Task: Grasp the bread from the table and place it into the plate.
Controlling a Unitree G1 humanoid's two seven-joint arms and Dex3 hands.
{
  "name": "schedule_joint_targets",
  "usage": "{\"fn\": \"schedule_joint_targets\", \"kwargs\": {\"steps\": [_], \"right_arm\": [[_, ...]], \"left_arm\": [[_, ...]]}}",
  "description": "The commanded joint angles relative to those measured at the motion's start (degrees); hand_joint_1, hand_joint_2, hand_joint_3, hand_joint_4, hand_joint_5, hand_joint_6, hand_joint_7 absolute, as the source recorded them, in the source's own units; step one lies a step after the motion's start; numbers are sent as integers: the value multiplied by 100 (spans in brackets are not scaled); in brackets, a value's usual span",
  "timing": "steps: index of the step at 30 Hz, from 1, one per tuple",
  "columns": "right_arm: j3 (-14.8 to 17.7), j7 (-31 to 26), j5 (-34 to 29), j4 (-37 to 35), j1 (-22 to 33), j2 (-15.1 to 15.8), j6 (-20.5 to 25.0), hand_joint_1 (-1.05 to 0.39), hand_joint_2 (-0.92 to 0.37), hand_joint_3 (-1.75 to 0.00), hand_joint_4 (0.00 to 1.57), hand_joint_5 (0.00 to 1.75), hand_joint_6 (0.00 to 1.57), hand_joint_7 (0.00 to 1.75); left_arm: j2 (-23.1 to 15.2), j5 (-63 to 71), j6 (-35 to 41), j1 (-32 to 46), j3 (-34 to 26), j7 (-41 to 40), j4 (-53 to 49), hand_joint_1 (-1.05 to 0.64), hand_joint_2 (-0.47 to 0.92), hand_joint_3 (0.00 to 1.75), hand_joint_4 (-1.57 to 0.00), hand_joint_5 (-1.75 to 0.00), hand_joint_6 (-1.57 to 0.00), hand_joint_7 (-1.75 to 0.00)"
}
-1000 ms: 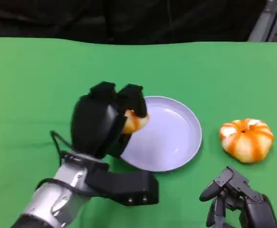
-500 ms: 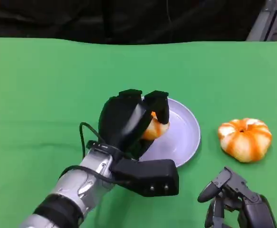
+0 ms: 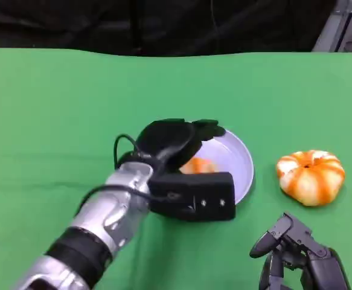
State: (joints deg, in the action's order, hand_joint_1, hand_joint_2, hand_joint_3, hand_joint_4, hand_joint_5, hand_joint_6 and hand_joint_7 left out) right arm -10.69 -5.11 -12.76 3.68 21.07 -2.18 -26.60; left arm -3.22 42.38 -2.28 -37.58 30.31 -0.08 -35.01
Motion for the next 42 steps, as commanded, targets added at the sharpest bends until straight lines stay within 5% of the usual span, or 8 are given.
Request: {"fn": "schedule_joint_targets", "kwargs": {"steps": [1,13,16,20,26,27,30,42], "right_arm": [[17,-28,-20,106,34,41,47,-19,-68,-143,79,175,47,175],[17,-52,-16,67,-5,26,68,-19,-68,-144,79,175,46,175],[13,-50,-1,64,-7,29,55,-19,-68,-144,80,175,46,175],[1,-84,-43,64,10,32,24,-19,-68,-144,79,175,46,175],[-26,-80,-36,106,40,45,43,-20,-68,-143,78,175,47,175],[-32,-80,-36,110,45,48,40,-19,-68,-143,77,175,46,175],[-36,-84,-37,117,55,60,45,-19,-69,-142,77,175,46,175],[-4,9,84,214,126,107,43,-19,-69,-142,75,175,45,175]], "left_arm": [[-212,-276,207,172,-49,723,485,-102,92,48,0,-1,0,-2],[-836,-1865,-241,1302,-946,1706,2207,-91,92,44,-14,-10,-11,-8],[-765,-2326,-590,1804,-1335,1418,2537,-61,92,28,-14,-72,-23,-22],[-749,-2839,-1510,2515,-1810,1008,2703,-21,92,21,-45,-105,-55,-42],[-595,-3353,-2298,3241,-2334,655,2889,-16,60,80,-62,-124,-65,-78],[-513,-3412,-2538,3377,-2448,500,2882,-7,45,111,-74,-132,-76,-95],[-346,-3681,-2908,3815,-2688,307,2992,0,30,145,-82,-147,-80,-123],[-171,-4034,-3132,5048,-2932,335,3460,-10,33,139,-85,-169,-81,-152]]}}
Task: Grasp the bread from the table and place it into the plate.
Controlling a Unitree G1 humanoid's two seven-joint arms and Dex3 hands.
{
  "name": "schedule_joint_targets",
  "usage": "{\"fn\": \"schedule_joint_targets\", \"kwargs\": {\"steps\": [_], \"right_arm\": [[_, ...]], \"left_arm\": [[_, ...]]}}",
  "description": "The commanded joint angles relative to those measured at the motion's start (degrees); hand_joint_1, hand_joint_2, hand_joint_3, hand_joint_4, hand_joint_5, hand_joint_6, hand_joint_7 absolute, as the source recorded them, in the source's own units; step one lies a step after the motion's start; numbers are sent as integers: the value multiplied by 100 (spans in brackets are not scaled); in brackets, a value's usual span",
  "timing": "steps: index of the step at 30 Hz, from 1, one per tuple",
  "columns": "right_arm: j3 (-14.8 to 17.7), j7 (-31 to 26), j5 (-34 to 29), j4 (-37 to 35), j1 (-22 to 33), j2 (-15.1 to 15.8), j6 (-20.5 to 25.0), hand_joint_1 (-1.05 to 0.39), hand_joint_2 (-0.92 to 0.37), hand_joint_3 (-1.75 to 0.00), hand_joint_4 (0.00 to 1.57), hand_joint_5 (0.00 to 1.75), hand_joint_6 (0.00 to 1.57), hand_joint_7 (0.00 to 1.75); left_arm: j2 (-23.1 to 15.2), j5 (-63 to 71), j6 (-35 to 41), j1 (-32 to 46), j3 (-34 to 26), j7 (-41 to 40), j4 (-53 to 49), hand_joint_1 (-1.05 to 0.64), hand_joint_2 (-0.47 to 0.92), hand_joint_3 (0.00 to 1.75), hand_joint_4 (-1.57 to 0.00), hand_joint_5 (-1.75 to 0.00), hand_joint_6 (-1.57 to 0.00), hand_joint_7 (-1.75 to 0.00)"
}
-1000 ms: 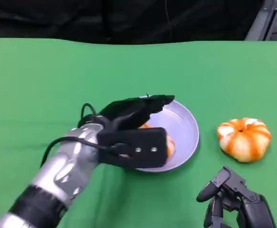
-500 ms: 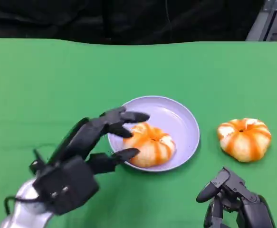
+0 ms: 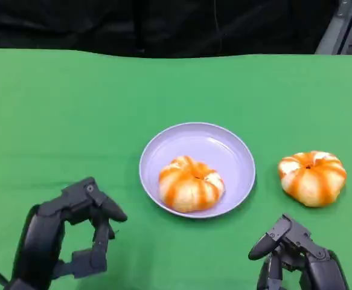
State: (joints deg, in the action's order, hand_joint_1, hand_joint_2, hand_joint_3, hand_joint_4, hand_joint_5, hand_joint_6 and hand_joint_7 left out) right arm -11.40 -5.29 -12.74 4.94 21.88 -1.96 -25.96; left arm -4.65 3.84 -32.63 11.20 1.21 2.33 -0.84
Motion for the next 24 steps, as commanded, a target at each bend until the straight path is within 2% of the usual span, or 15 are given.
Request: {"fn": "schedule_joint_targets", "kwargs": {"steps": [1,11,24], "right_arm": [[70,37,100,93,48,83,-11,-19,-69,-142,75,175,45,175],[105,77,126,57,66,115,-72,-19,-69,-141,74,175,45,175],[169,147,183,-139,-56,135,-193,-20,-69,-141,73,175,44,175]], "left_arm": [[-30,-201,-90,192,-21,111,39,-11,34,137,-85,-170,-81,-154],[84,-427,68,370,57,246,19,-15,38,131,-81,-170,-78,-152],[247,-278,-87,445,91,150,-43,-20,33,139,-81,-169,-79,-150]]}}
